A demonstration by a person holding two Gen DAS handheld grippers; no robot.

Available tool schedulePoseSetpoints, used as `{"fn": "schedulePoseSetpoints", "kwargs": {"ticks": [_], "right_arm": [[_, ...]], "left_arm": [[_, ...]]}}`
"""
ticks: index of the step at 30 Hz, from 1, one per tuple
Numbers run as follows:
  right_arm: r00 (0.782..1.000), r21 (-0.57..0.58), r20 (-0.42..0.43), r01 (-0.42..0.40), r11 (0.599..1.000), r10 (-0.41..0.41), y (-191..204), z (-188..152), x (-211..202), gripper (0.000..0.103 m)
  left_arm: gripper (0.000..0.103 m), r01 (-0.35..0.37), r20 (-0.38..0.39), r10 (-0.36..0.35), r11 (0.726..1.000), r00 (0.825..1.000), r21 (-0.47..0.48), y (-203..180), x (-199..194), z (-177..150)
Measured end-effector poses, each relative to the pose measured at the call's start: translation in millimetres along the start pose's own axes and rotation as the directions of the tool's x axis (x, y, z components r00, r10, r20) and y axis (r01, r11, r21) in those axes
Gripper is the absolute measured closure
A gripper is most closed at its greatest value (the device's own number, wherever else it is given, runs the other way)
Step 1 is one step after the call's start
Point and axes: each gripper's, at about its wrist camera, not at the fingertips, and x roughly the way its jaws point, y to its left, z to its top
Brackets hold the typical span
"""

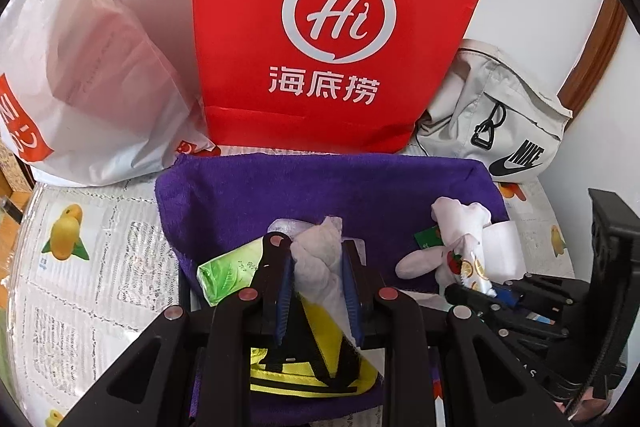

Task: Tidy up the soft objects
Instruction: 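Lower and open the left tool on the towel while the right tool releases the packet there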

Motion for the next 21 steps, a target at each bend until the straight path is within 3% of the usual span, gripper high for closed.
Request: {"fn": "schedulePoseSetpoints", "kwargs": {"ticks": [3, 7, 21], "right_arm": [[1.000, 0.001, 0.002, 0.007, 1.000, -0.007, -1, -1, 1, 0.086], [1.000, -0.009, 0.026, 0.000, 1.000, 0.001, 1, -2, -4, 0.060], [0.995, -0.068, 0.104, 0.006, 0.998, 0.001, 11, 1, -19, 0.042]], "left_arm": [[0.080, 0.006, -0.010, -0.007, 1.000, 1.000, -0.005, 0, 5, -1], [0.080, 0.017, -0.008, -0.017, 1.000, 1.000, 0.001, -3, 8, -2], [0.078, 0.042, -0.020, -0.042, 0.999, 0.999, -0.016, -1, 18, -4]]}}
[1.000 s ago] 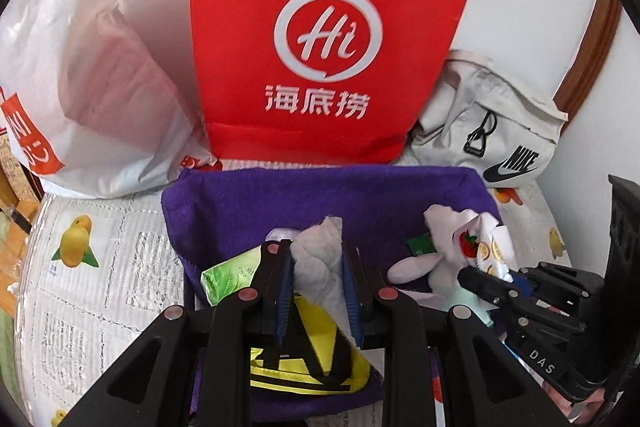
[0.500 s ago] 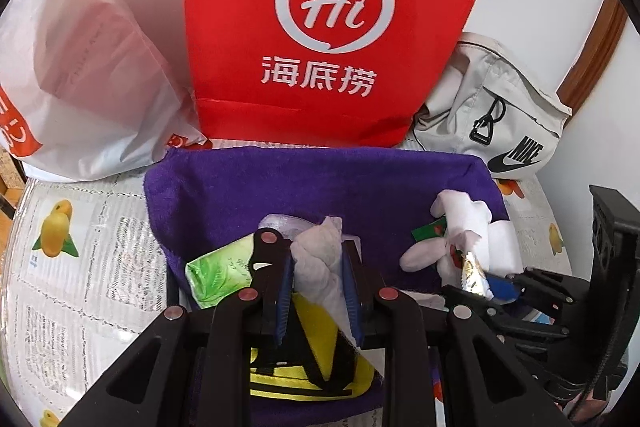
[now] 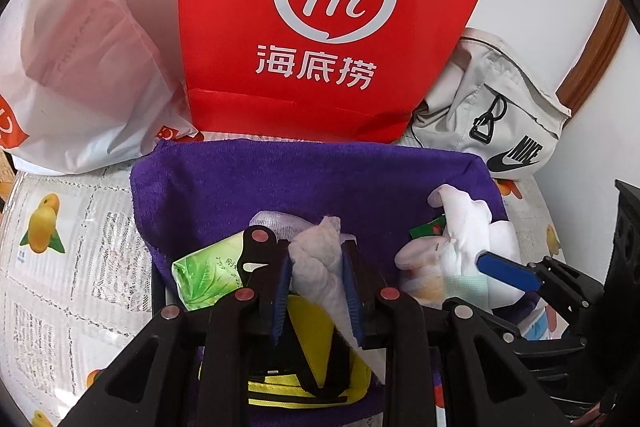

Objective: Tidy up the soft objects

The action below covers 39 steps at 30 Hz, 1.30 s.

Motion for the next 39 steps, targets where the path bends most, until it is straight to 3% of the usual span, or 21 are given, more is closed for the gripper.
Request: {"fn": "schedulePoseSetpoints", "kwargs": {"ticks": [3, 6, 14, 18, 22, 29, 35, 37, 39], "right_arm": [[1.000, -0.005, 0.012, 0.003, 1.000, -0.003, 1, 1, -4, 0.042], [0.999, -0.004, 0.034, 0.011, 1.000, -0.011, -1, 2, -11, 0.042], [0.997, 0.018, 0.068, 0.036, 0.999, -0.037, -6, 4, -24, 0.042], [0.995, 0.023, 0.074, 0.061, 0.998, -0.063, -4, 4, -35, 0.042], [0.989, 0.048, 0.098, 0.105, 0.993, -0.109, -3, 1, -51, 0.030], [0.982, 0.144, 0.117, 0.133, 0.981, -0.151, -3, -17, -94, 0.027], [0.972, 0.176, 0.161, 0.142, 0.974, -0.171, 16, -45, -142, 0.022], [0.966, 0.177, 0.186, 0.149, 0.973, -0.182, 24, -56, -161, 0.014], [0.956, 0.183, 0.208, 0.170, 0.968, -0.207, 33, -67, -179, 0.004]], "left_arm": [[0.076, -0.004, 0.007, 0.004, 1.000, 1.000, 0.002, -1, 1, 0], [0.063, -0.011, 0.011, 0.011, 1.000, 1.000, 0.019, -5, 1, -1], [0.055, 0.005, 0.021, -0.005, 1.000, 1.000, 0.020, -7, -5, 0], [0.044, -0.037, 0.017, 0.036, 0.998, 0.999, 0.042, -10, -14, 1], [0.038, -0.070, 0.042, 0.068, 0.996, 0.997, 0.058, -12, -29, 1], [0.030, -0.065, 0.068, 0.059, 0.995, 0.996, 0.082, -23, -68, -16], [0.021, -0.052, 0.089, 0.044, 0.994, 0.995, 0.094, -34, -122, -52], [0.012, -0.058, 0.101, 0.048, 0.994, 0.994, 0.095, -38, -139, -64], [0.010, -0.064, 0.116, 0.053, 0.993, 0.992, 0.099, -42, -155, -76]]}}
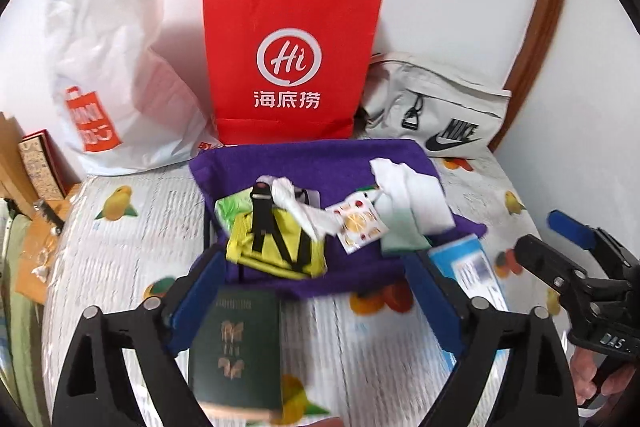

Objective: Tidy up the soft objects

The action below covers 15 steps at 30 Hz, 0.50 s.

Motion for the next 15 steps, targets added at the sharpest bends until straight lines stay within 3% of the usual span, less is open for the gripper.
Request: {"fn": "schedulePoseSetpoints", "kwargs": {"ticks": [15], "right_arm": [[0.993, 0.017, 0.060, 0.096, 0.995, -0.097, 27, -80, -122, 0.000]], "left_arm": [[0.005, -0.068, 0.091, 0.064, 0.997, 0.994, 0.040, -26, -121, -89]]}}
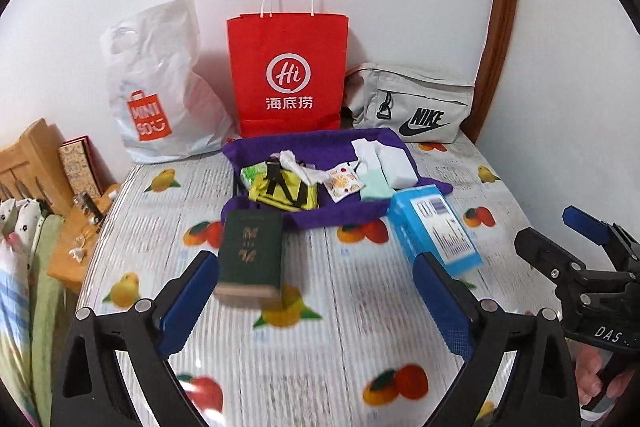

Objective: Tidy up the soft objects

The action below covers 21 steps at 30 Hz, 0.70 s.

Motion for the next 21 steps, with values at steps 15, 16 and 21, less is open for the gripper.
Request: {"fn": "schedulePoseSetpoints", "kwargs": {"ticks": [15, 16, 21], "right_arm": [[0.999, 0.008, 0.041, 0.006, 1.000, -0.006, 8, -51, -55, 0.000], [0.999, 0.011, 0.050, 0.000, 1.000, 0.000, 9, -52, -57, 0.000], [0.998, 0.003, 0.055, -0.001, 1.000, 0.000, 12, -58, -63, 0.000]], "left_arm": [[0.005, -0.039, 0.056, 0.040, 0.999, 0.998, -0.022, -5, -56, -55], [0.005, -0.040, 0.060, 0.041, 0.999, 0.997, -0.024, -5, -58, -56], [0.005, -0.042, 0.069, 0.044, 0.999, 0.997, -0.022, -6, -65, -61]]}}
